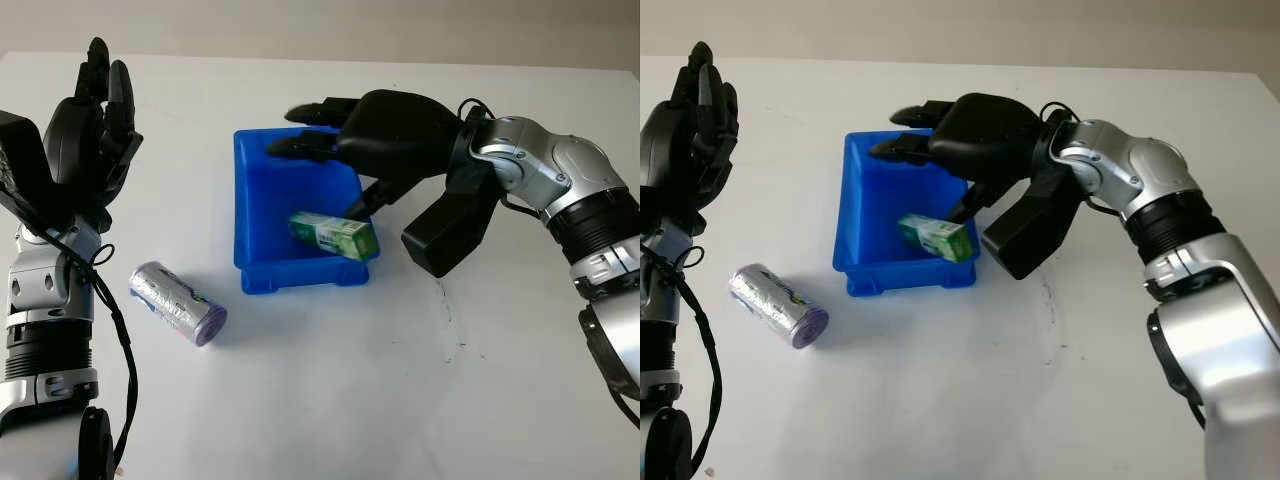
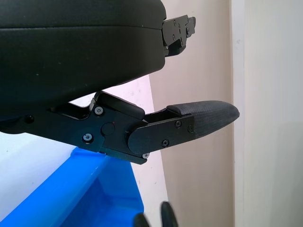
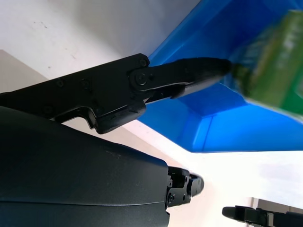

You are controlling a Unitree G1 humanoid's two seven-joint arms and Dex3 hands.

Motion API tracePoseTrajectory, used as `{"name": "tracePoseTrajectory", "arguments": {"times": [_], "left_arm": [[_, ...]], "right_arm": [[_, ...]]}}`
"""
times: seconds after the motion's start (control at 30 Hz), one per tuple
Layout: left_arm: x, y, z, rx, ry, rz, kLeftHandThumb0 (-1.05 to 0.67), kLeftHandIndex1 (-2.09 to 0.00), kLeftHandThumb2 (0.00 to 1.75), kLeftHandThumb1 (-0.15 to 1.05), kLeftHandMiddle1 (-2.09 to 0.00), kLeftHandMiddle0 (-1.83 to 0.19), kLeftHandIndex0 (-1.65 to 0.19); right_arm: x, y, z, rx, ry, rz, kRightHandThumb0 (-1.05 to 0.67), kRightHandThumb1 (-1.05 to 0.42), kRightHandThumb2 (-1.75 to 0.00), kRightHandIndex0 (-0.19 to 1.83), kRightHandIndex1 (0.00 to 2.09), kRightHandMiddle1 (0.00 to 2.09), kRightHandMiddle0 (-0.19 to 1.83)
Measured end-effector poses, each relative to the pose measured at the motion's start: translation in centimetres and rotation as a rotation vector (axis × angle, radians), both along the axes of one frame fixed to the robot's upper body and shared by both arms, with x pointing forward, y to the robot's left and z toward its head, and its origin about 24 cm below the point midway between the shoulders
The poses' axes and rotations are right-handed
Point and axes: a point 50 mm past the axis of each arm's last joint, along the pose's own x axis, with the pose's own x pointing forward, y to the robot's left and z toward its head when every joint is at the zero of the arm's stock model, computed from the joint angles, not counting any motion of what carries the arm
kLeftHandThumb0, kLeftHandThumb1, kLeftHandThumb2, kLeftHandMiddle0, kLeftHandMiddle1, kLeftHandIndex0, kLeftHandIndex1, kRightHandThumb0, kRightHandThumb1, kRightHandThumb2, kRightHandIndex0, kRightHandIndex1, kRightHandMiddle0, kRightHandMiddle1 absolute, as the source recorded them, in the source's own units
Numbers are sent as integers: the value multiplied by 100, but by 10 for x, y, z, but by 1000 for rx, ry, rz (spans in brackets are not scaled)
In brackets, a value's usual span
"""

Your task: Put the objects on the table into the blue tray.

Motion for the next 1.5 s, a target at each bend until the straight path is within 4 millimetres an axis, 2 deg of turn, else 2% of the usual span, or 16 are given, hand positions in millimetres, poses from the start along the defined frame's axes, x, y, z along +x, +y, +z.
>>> {"name": "tracePoseTrajectory", "arguments": {"times": [0.17,0.33,0.57,0.77,0.93,1.0,1.1,1.3,1.5], "left_arm": [[0,0,0,0,0,1,-78,0,64,105,0,19,19],[0,0,0,-2,0,8,-78,0,63,105,0,19,19],[-1,0,1,-4,2,11,-76,0,64,105,0,19,19],[-2,1,-1,-4,10,9,-77,0,62,105,0,19,19],[-2,1,-4,-5,19,2,-76,0,63,105,0,19,19],[-2,1,-4,-5,20,1,-76,0,64,105,0,19,19],[-2,2,-4,0,20,-7,-76,0,64,105,0,19,19],[-10,3,-12,17,42,-29,-75,0,62,105,0,19,19],[-17,6,-6,78,50,-75,-76,0,63,105,0,19,19]], "right_arm": [[-1,-1,5,48,-53,2,-89,-105,-47,-19,0,0,-19],[-2,-10,17,185,-112,-43,-87,-105,-51,-19,0,0,-19],[4,-46,24,667,-51,-208,-82,-105,-55,-19,0,0,-19],[3,-77,-1,1012,165,-355,-77,-105,-62,-19,0,0,-19],[-1,-83,-27,1202,362,-417,-76,-105,-66,-19,0,0,-19],[-2,-84,-36,1330,484,-435,-77,-105,-63,-19,0,0,-19],[-6,-87,-46,1484,617,-455,-76,-105,-69,-19,0,0,-19],[-18,-90,-61,1622,737,-539,-74,-105,-75,-19,0,0,-19],[-25,-88,-58,1679,789,-518,-73,-105,-75,-19,0,0,-19]]}}
